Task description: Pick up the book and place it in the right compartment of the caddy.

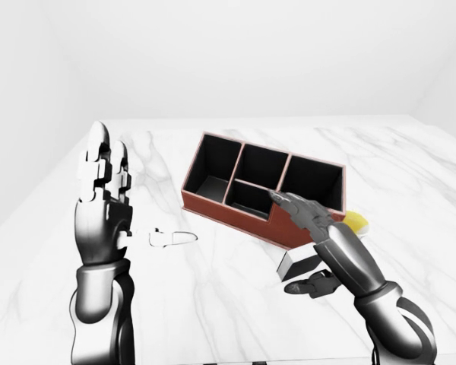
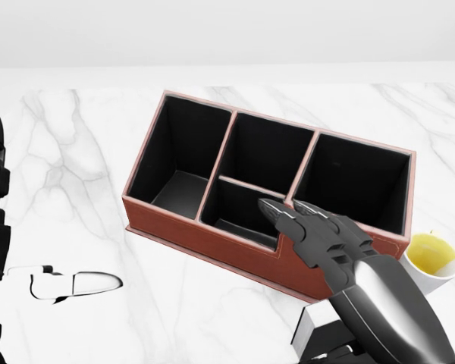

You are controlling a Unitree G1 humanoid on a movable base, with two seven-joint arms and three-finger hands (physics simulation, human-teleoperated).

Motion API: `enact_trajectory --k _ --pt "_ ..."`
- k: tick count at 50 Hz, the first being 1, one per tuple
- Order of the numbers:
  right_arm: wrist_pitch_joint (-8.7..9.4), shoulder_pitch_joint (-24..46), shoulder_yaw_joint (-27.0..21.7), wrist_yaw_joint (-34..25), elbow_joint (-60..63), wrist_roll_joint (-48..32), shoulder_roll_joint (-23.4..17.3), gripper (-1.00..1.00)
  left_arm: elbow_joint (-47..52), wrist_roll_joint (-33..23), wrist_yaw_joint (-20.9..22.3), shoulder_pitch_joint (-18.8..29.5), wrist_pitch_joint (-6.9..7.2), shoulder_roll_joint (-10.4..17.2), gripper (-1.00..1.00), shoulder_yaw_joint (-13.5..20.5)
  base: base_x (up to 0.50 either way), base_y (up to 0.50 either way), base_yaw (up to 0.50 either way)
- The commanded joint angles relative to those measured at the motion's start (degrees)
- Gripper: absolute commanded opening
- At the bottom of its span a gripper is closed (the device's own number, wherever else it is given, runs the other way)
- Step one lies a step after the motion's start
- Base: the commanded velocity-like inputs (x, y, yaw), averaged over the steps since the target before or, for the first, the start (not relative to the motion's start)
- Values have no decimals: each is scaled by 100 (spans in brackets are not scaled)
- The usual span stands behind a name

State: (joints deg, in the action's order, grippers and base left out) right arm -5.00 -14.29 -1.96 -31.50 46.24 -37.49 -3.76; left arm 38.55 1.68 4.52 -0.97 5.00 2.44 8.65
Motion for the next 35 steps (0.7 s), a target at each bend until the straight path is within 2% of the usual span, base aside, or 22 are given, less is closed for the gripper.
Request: enact_trajectory --k 1,6,12,21,35 --pt "0 -321 -79 -109 -67 -637 61 66 66 69 17 -71 0 -12 100 46 0 0 0" --pt "0 -398 -132 81 -252 -1062 99 69 69 68 14 -94 0 -25 100 33 0 0 0" --pt "0 -570 -57 402 -550 -1593 132 58 87 85 25 -133 0 -30 100 42 0 0 0" --pt "0 -602 42 766 -798 -2151 63 58 110 115 57 -167 0 -30 100 86 0 0 0" --pt "0 -824 186 869 -673 -2388 -10 56 294 124 78 -234 0 -53 100 105 0 0 0"
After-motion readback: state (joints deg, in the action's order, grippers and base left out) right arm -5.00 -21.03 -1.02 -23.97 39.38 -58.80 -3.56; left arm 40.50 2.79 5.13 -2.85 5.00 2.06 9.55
